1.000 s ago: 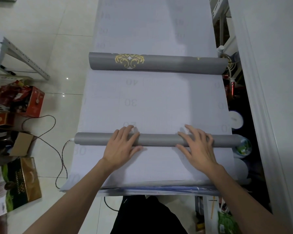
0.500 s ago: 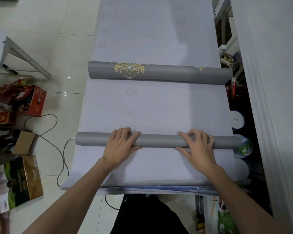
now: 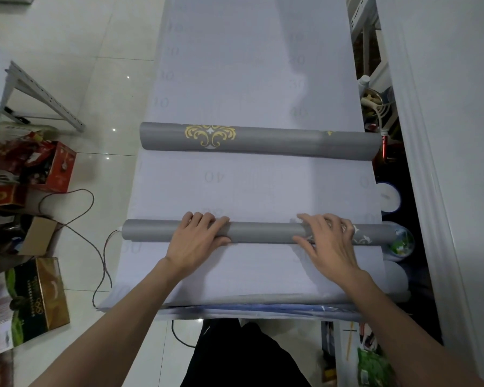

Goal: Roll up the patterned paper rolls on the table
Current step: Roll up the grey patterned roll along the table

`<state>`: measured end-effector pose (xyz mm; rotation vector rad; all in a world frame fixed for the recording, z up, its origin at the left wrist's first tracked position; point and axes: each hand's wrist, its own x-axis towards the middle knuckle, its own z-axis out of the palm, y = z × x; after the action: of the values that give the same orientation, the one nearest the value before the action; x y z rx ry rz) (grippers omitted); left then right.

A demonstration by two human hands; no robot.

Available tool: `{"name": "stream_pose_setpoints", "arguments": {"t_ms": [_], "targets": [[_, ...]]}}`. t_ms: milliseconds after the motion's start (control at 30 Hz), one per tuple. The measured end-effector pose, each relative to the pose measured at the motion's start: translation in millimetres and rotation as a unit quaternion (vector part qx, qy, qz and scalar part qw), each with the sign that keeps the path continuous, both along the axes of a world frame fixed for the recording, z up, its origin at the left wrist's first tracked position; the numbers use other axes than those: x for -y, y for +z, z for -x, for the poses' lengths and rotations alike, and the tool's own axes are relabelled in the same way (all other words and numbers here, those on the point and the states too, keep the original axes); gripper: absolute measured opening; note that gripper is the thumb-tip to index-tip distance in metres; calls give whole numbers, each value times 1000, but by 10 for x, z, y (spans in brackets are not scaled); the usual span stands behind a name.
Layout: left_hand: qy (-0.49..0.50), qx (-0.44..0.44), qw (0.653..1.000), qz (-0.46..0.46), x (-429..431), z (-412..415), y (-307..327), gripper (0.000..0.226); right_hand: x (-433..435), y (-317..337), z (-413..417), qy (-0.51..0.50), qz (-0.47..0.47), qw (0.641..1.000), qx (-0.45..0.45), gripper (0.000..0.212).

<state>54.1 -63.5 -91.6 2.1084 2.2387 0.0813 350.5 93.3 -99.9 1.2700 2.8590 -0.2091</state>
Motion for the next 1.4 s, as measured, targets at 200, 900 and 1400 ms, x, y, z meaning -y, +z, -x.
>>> {"name": "stream_pose_setpoints", "arguments": {"t_ms": [200,900,1400], "targets": [[-13,-25,998,-51,60,-28,-6,55,36,-35,-73,25,-12,1000,-10,59],[9,-12,1000,-23,-11,-52,-4,48,88,15,11,-5,13,1000,-11,57],[10,29,999,-34,-27,-57,-12,62,24,11,-23,14,-13,1000,-22,63]]}}
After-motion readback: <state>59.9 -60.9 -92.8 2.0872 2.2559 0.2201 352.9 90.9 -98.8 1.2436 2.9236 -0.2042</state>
